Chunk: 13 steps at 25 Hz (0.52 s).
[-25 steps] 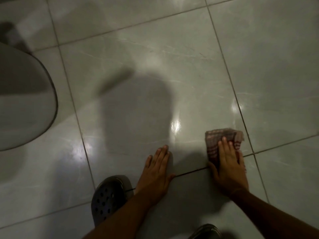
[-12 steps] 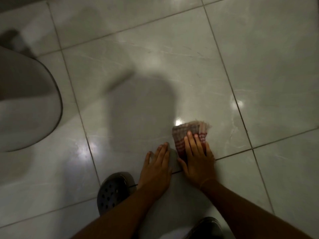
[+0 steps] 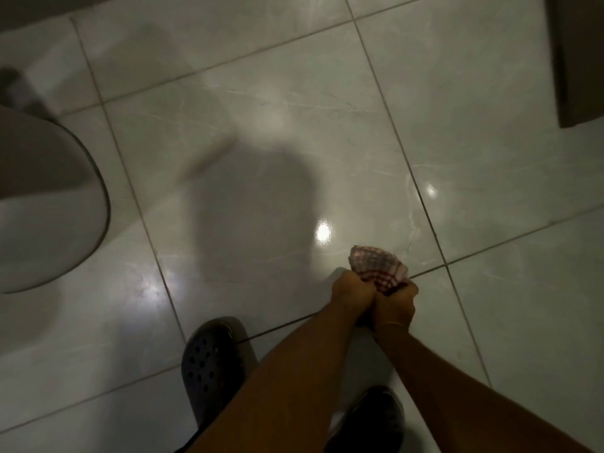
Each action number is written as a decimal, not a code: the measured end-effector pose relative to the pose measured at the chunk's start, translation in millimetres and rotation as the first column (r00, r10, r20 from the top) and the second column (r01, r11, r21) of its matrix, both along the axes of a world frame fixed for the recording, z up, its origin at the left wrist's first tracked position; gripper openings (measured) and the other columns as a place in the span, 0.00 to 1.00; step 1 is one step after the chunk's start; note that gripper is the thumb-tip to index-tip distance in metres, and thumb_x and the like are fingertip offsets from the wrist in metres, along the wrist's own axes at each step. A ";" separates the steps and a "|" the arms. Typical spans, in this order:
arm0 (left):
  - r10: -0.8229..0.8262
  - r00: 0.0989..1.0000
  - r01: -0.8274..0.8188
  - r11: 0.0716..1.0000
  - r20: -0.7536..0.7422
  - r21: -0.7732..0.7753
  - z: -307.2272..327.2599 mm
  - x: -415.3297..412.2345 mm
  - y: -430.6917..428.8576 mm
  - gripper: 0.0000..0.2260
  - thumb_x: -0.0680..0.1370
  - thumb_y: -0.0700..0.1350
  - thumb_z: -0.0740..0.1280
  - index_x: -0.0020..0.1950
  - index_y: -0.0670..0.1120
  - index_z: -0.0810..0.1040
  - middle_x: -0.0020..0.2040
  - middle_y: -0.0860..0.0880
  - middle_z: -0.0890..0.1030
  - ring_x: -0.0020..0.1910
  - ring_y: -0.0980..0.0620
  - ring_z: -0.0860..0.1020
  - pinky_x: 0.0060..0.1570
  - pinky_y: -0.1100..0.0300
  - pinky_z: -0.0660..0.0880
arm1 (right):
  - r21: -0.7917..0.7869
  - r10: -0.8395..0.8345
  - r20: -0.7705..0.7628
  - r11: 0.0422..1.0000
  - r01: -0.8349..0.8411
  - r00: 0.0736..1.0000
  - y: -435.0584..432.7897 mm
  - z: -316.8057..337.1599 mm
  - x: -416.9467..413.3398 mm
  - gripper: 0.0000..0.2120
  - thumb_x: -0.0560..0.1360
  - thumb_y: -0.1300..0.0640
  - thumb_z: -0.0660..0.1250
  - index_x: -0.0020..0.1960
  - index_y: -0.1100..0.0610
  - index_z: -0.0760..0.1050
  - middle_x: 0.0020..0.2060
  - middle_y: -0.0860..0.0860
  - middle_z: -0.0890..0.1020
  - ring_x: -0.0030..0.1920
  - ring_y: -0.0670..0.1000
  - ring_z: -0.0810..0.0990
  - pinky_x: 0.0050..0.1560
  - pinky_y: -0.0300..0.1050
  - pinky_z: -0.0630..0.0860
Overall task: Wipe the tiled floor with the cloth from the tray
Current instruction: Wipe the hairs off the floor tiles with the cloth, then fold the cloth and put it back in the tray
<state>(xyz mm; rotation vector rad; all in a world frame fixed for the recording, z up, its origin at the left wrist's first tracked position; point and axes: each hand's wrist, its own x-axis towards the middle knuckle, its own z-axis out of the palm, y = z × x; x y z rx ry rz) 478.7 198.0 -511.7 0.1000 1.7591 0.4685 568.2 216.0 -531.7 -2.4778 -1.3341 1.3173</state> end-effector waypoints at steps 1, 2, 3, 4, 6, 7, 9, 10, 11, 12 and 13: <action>0.003 0.999 -0.002 1.000 0.047 -0.020 3.7 -8.4 2.4 0.13 0.82 0.44 0.67 0.63 0.38 0.78 0.62 0.37 0.83 0.60 0.39 0.83 0.61 0.48 0.81 | -0.051 0.008 -0.016 0.999 -0.009 1.000 1.3 5.0 -2.4 0.15 0.79 0.59 0.73 0.64 0.61 0.80 0.57 0.64 0.85 0.58 0.66 0.85 0.61 0.59 0.82; 0.007 0.997 -0.006 1.000 0.079 -0.018 8.5 -20.2 2.5 0.14 0.82 0.45 0.68 0.63 0.38 0.80 0.61 0.37 0.84 0.60 0.39 0.84 0.61 0.48 0.82 | -0.077 0.010 -0.036 0.997 -0.013 0.999 1.3 11.4 -5.6 0.10 0.79 0.59 0.72 0.60 0.60 0.83 0.54 0.64 0.87 0.55 0.67 0.86 0.60 0.62 0.84; 0.024 0.995 -0.024 1.000 0.102 -0.004 17.2 -33.9 0.1 0.14 0.81 0.46 0.68 0.62 0.38 0.81 0.60 0.37 0.85 0.58 0.39 0.84 0.59 0.48 0.83 | -0.090 -0.017 -0.090 0.996 0.009 0.996 1.4 19.8 -10.0 0.08 0.80 0.58 0.71 0.57 0.60 0.84 0.50 0.62 0.89 0.50 0.65 0.88 0.54 0.63 0.86; 0.055 0.991 -0.057 0.998 0.126 0.012 28.1 -48.9 -3.5 0.14 0.80 0.46 0.69 0.61 0.39 0.82 0.59 0.37 0.85 0.57 0.39 0.85 0.59 0.47 0.84 | -0.111 -0.080 -0.175 0.992 0.061 0.981 2.4 31.0 -17.6 0.07 0.81 0.57 0.70 0.55 0.58 0.85 0.46 0.59 0.90 0.44 0.63 0.90 0.45 0.61 0.88; 0.133 0.979 -0.143 0.988 0.152 0.056 52.8 -83.1 -14.3 0.14 0.81 0.45 0.69 0.63 0.40 0.82 0.60 0.37 0.85 0.58 0.37 0.85 0.61 0.43 0.82 | -0.174 -0.164 -0.341 0.979 0.109 0.926 6.0 62.4 -42.9 0.07 0.82 0.59 0.68 0.54 0.55 0.85 0.41 0.56 0.91 0.39 0.61 0.91 0.35 0.56 0.87; 0.169 0.976 -0.181 0.980 0.138 0.079 68.2 -100.5 -18.7 0.14 0.82 0.46 0.68 0.65 0.41 0.81 0.62 0.38 0.85 0.60 0.37 0.84 0.64 0.43 0.81 | -0.174 -0.143 -0.407 0.982 0.077 0.902 9.0 77.4 -59.1 0.09 0.82 0.61 0.66 0.56 0.55 0.85 0.44 0.58 0.91 0.42 0.63 0.91 0.38 0.58 0.87; 0.175 0.983 -0.181 0.973 0.049 0.146 105.2 -141.8 -26.9 0.18 0.80 0.49 0.68 0.67 0.42 0.80 0.64 0.39 0.84 0.62 0.38 0.82 0.66 0.44 0.79 | -0.110 0.001 -0.467 0.992 -0.059 0.884 14.9 110.0 -98.4 0.18 0.80 0.67 0.64 0.67 0.53 0.75 0.53 0.62 0.88 0.54 0.67 0.89 0.50 0.65 0.88; 0.162 0.987 -0.154 0.969 -0.024 0.194 125.2 -165.4 -32.5 0.19 0.78 0.49 0.68 0.67 0.43 0.80 0.64 0.40 0.84 0.62 0.38 0.82 0.65 0.44 0.79 | -0.070 0.076 -0.477 0.990 -0.124 0.875 17.5 130.0 -123.0 0.24 0.80 0.68 0.64 0.71 0.50 0.68 0.57 0.63 0.87 0.57 0.67 0.87 0.56 0.67 0.86; 0.168 0.982 -0.142 0.961 -0.092 0.237 145.0 -188.0 -38.1 0.18 0.77 0.47 0.68 0.65 0.42 0.80 0.62 0.41 0.84 0.62 0.38 0.82 0.64 0.44 0.80 | -0.036 0.150 -0.494 0.981 -0.192 0.856 19.0 149.4 -148.9 0.28 0.80 0.68 0.64 0.74 0.45 0.63 0.58 0.61 0.85 0.59 0.66 0.86 0.60 0.67 0.84; 0.205 0.969 -0.161 0.948 -0.140 0.274 164.3 -211.2 -43.9 0.15 0.77 0.44 0.68 0.63 0.43 0.80 0.61 0.42 0.84 0.61 0.39 0.83 0.63 0.44 0.81 | 0.006 0.236 -0.506 0.963 -0.270 0.830 20.2 167.7 -174.8 0.32 0.79 0.68 0.64 0.75 0.42 0.61 0.59 0.59 0.85 0.59 0.63 0.85 0.63 0.66 0.83; 0.254 0.952 -0.192 0.930 -0.171 0.314 182.7 -234.8 -50.2 0.11 0.78 0.40 0.67 0.60 0.44 0.79 0.59 0.43 0.84 0.61 0.40 0.83 0.62 0.43 0.81 | 0.059 0.334 -0.508 0.933 -0.355 0.794 21.5 187.5 -202.0 0.35 0.77 0.69 0.64 0.76 0.41 0.62 0.58 0.55 0.84 0.58 0.59 0.85 0.64 0.64 0.83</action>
